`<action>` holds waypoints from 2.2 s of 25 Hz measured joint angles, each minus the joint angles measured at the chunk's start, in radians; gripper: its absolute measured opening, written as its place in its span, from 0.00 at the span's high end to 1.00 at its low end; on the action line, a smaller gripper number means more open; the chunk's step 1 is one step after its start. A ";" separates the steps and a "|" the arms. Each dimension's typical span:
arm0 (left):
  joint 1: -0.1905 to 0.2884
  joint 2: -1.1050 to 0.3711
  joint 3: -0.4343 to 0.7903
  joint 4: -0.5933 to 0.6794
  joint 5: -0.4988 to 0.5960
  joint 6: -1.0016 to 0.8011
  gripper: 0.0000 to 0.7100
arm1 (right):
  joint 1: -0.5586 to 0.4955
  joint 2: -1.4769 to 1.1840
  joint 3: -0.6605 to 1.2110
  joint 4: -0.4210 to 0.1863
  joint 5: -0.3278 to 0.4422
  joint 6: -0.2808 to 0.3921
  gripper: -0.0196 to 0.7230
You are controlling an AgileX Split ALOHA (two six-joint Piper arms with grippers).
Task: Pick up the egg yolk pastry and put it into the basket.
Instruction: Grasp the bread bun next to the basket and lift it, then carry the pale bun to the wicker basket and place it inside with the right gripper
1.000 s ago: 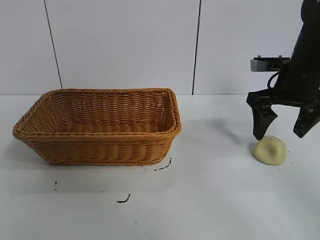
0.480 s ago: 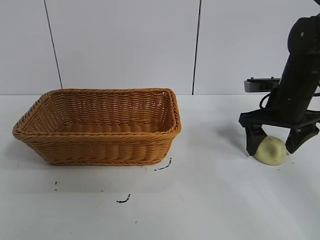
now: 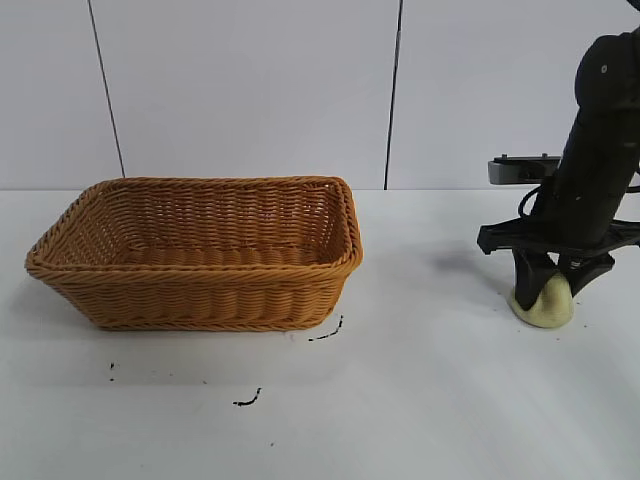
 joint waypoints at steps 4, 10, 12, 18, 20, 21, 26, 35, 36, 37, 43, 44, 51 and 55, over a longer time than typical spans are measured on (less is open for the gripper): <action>0.000 0.000 0.000 0.000 0.000 0.000 0.02 | 0.000 0.000 0.000 0.000 -0.002 0.000 0.77; 0.000 0.000 0.000 0.000 0.000 0.000 0.02 | 0.000 0.000 -0.001 0.000 -0.005 0.000 0.78; 0.000 0.000 0.000 0.000 0.000 0.000 0.02 | 0.000 0.000 -0.001 0.000 -0.005 0.000 0.78; 0.000 0.000 0.000 0.000 0.000 0.000 0.02 | 0.000 -0.020 -0.040 0.000 0.068 0.000 0.79; 0.000 0.000 0.000 0.000 0.000 0.000 0.02 | 0.000 -0.050 -0.082 0.001 0.125 0.000 0.79; 0.000 0.000 0.000 0.000 0.000 0.000 0.02 | 0.000 -0.071 -0.111 0.002 0.152 0.000 0.79; 0.000 0.000 0.000 0.000 0.000 0.000 0.02 | 0.000 -0.153 -0.270 0.017 0.330 0.000 0.79; 0.000 0.000 0.000 0.000 0.000 0.000 0.02 | 0.000 -0.161 -0.485 0.023 0.451 0.000 0.79; 0.000 0.000 0.000 0.000 0.000 0.000 0.02 | 0.003 -0.161 -0.494 0.023 0.457 0.001 0.79; 0.000 0.000 0.000 0.000 0.000 0.000 0.02 | 0.008 -0.161 -0.501 0.023 0.462 0.001 0.79; 0.000 0.000 0.000 0.000 0.000 0.000 0.02 | 0.107 -0.160 -0.512 0.019 0.448 0.001 0.79; 0.000 0.000 0.000 0.000 0.000 0.000 0.02 | 0.133 -0.160 -0.512 0.019 0.443 0.002 0.79; 0.000 0.000 0.000 0.000 0.000 0.000 0.02 | 0.320 -0.160 -0.512 0.020 0.359 0.002 0.79; 0.000 0.000 0.000 0.000 0.000 0.000 0.02 | 0.430 -0.155 -0.512 0.020 0.283 0.002 0.79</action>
